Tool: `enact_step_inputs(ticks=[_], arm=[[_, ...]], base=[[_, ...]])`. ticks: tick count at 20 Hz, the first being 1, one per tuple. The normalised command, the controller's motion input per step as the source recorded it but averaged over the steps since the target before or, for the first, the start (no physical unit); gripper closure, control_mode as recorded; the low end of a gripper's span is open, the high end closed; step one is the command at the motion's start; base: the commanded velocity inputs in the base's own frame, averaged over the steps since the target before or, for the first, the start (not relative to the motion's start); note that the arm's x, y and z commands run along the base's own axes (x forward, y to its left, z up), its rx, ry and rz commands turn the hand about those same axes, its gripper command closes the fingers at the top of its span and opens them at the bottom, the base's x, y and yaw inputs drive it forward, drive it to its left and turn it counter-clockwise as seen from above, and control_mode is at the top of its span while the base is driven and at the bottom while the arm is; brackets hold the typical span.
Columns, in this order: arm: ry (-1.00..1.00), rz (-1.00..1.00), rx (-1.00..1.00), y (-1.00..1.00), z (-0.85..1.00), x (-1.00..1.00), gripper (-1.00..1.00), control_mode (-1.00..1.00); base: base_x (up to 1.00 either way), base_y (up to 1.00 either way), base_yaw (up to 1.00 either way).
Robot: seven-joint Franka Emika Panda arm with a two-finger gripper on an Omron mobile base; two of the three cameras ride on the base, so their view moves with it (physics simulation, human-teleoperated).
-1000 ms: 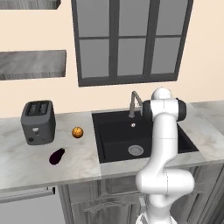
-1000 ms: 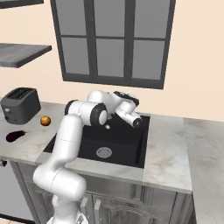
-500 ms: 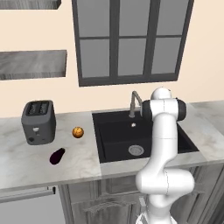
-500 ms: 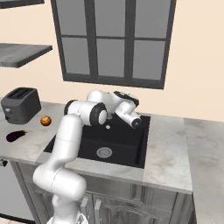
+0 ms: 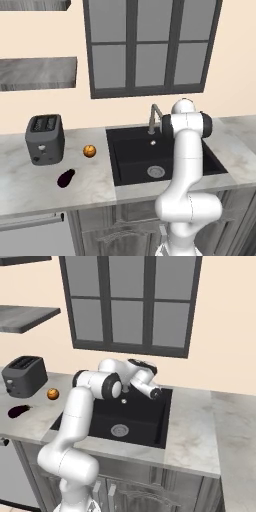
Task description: Turn on the sink faucet. Then move the eggplant from the counter to the sink. Turn off the sink. Move the vegetable from the sink to the pot next to the stove. Finally move the pot to the front right burner.
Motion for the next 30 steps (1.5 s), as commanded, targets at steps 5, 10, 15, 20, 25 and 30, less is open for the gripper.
enact_step_inputs(ticks=[5,10,15,20,25,30], arm=[[0.1,-0.04,0.01,-0.62,-0.1,-0.08,1.0,-1.0],[0.05,-0.05,0.03,-0.64,-0.07,-0.16,1.0,-1.0],[0.0,-0.09,0.0,-0.42,0.0,-0.26,1.0,-1.0],[0.0,-0.09,-0.01,-0.38,0.0,-0.08,1.0,-1.0],[0.01,-0.06,-0.01,-0.63,0.0,-0.05,1.0,-1.0],[0.01,-0.05,0.0,-0.59,0.0,-0.07,1.0,-1.0]], base=[[0.0,0.0,0.0],[0.0,0.0,0.0],[0.0,0.0,0.0],[0.0,0.0,0.0],[0.0,0.0,0.0],[0.0,0.0,0.0]])
